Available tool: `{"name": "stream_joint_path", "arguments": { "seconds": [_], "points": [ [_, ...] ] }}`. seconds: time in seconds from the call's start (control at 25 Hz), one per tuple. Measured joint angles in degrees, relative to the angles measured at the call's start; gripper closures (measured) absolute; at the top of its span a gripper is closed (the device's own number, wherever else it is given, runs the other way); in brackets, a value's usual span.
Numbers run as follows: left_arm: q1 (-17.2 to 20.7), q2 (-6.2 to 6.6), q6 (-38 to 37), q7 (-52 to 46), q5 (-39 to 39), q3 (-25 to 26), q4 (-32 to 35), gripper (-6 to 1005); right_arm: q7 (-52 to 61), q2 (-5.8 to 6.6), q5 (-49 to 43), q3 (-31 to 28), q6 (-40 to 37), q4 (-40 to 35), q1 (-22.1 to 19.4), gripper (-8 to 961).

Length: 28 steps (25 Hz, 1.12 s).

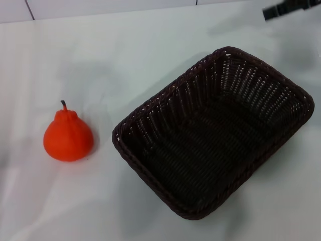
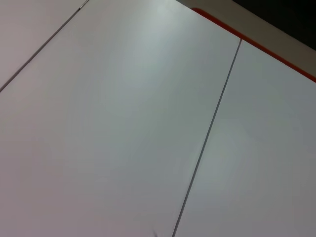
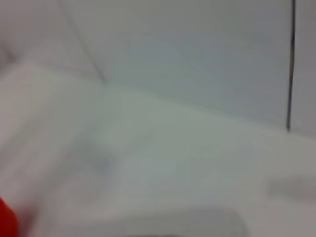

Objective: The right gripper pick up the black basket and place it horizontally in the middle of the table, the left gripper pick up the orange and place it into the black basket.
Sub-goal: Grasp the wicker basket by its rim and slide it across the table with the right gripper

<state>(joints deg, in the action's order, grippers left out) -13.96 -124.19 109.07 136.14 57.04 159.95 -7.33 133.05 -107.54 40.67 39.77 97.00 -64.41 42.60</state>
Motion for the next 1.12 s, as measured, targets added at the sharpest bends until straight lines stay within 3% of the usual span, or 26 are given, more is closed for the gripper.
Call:
{"name": "stream_joint_path", "arguments": {
  "seconds": [0.28,0.8,0.88,1.12],
  "points": [
    [-0.31,0.00,0.00,0.00,0.00,0.00,0.04,86,0.17,-1.36,-9.00,2.49,3.65,1.49,2.24,86],
    [-1.56,0.12,-0.26,0.00,0.00,0.01,-0.06,85,-1.58,-2.27,-10.50,11.81,-4.77,14.96,2.80,87],
    [-1.61,0.17,-0.38,0.01,0.00,0.01,-0.06,85,-2.10,-2.33,-10.52,11.87,-4.89,15.47,2.87,193],
    [-1.72,0.18,-0.45,0.01,0.00,0.00,-0.05,87,-2.18,-2.10,-10.57,11.45,-4.68,15.75,2.76,386]
  ]
}}
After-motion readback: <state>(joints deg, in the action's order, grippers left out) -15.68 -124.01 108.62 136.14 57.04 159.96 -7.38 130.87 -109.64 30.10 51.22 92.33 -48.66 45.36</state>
